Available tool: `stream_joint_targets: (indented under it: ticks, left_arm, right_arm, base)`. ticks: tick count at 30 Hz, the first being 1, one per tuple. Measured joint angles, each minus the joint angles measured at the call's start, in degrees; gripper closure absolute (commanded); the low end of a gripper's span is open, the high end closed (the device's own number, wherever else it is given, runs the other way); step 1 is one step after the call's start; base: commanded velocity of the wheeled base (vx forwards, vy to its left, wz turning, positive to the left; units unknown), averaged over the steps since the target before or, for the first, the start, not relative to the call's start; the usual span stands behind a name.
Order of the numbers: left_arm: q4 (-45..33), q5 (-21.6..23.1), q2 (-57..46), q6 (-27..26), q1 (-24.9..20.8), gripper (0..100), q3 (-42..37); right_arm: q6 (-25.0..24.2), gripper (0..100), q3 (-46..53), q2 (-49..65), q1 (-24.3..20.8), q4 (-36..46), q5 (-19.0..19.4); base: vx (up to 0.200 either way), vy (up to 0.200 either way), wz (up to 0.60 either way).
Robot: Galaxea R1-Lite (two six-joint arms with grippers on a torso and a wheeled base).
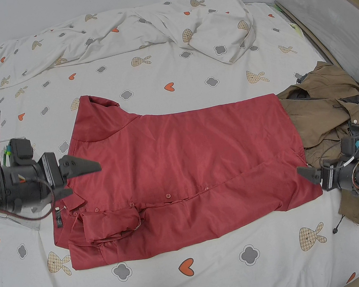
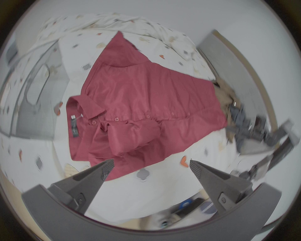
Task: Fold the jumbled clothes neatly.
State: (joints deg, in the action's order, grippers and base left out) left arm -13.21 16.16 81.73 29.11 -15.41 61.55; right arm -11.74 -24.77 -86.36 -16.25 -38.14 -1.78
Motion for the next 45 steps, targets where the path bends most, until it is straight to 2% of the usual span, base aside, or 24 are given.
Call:
stream_joint_targets:
  ticks: [7,11,16,23,27,32,36,45]
  left_arm:
    - [1.26,0.01,-2.27,-2.24,-0.27,0,-9.16]
    - [2.33,-0.73,-3.21,-6.62,-0.35,0,-14.59]
    - [3.29,-4.34,-4.02,-20.74,-0.46,0,-19.47]
    - [8.35,-11.26,-3.84,-41.64,-1.07,0,-24.81]
    - [15.95,-15.98,-2.16,-50.94,-1.56,0,-28.81]
    - [23.97,-20.52,2.84,-59.54,-2.39,0,-35.69]
    - [26.32,-22.98,6.36,-61.14,-2.72,0,-38.6]
    - [26.67,-23.8,10.3,-61.62,-2.86,0,-37.77]
  right_arm:
    - [-0.05,0,4.4,-1.51,1.62,1.15,-0.46]
    - [0.0,0,5.49,-4.11,2.04,0.21,-0.68]
    - [0.77,0,6.69,-4.99,-0.84,-1.0,-1.5]
    - [2.28,0,6.97,-3.96,-11.01,-1.73,-8.69]
    - [2.82,0,6.31,-3.58,-14.53,-1.95,-11.5]
    - [3.25,0,5.35,-3.35,-16.82,-2.06,-13.21]
    - [3.32,0,5.03,-3.25,-17.24,-2.08,-13.48]
    - [3.23,0,5.05,-3.24,-17.43,-2.11,-13.52]
  base:
    - [0.0,0.0,0.0]
    - [0.0,0.0,0.0]
    - [0.0,0.0,0.0]
    - [0.0,0.0,0.0]
    - [0.0,0.0,0.0]
    - [0.0,0.0,0.0]
    - [0.0,0.0,0.0]
    - [0.0,0.0,0.0]
